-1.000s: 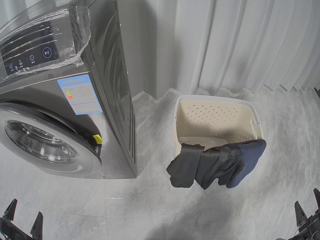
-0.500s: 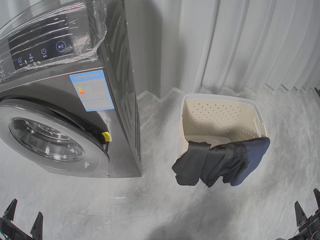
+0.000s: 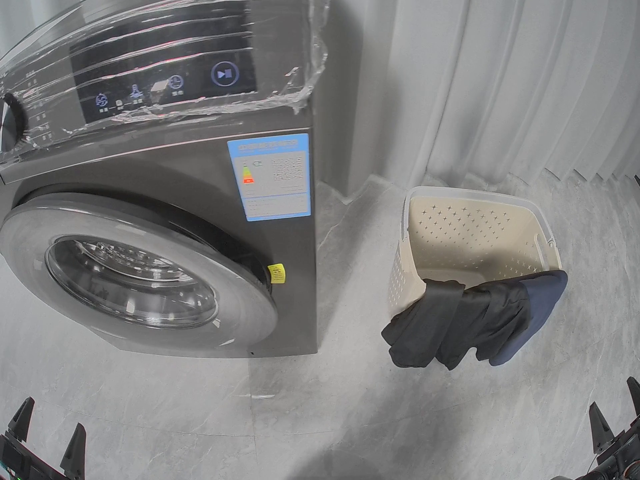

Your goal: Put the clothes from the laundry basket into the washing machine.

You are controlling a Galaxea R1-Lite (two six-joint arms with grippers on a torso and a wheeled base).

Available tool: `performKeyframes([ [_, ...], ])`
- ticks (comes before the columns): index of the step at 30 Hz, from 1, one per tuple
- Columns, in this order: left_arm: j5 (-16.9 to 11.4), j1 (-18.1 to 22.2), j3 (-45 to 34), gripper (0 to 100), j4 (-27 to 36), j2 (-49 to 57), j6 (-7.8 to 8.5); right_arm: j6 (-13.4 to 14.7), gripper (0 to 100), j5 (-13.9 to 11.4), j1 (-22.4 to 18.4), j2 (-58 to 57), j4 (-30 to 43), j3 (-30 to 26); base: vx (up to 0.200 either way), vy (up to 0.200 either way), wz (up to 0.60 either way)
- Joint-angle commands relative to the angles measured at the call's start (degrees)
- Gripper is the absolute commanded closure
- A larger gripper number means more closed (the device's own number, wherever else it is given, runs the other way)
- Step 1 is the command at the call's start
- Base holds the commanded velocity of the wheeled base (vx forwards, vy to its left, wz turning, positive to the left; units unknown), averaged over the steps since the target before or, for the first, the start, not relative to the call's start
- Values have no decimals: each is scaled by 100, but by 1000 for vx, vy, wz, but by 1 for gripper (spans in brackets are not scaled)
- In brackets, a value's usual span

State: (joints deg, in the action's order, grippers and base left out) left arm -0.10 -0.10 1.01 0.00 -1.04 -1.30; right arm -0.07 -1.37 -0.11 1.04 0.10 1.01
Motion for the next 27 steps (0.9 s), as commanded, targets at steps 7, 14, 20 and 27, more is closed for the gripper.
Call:
performKeyframes([
  [7, 1, 1, -92, 0, 0, 95, -1, -1, 0, -4, 2, -60, 8, -101, 0, 200, 0],
  [14, 1, 1, -92, 0, 0, 95, -1, -1, 0, -4, 2, -60, 8, -101, 0, 200, 0],
  [20, 1, 1, -92, 0, 0, 95, -1, -1, 0, -4, 2, -60, 8, -101, 0, 200, 0],
  [27, 1, 1, -92, 0, 0, 95, -1, -1, 0, -4, 2, -60, 8, -101, 0, 200, 0],
])
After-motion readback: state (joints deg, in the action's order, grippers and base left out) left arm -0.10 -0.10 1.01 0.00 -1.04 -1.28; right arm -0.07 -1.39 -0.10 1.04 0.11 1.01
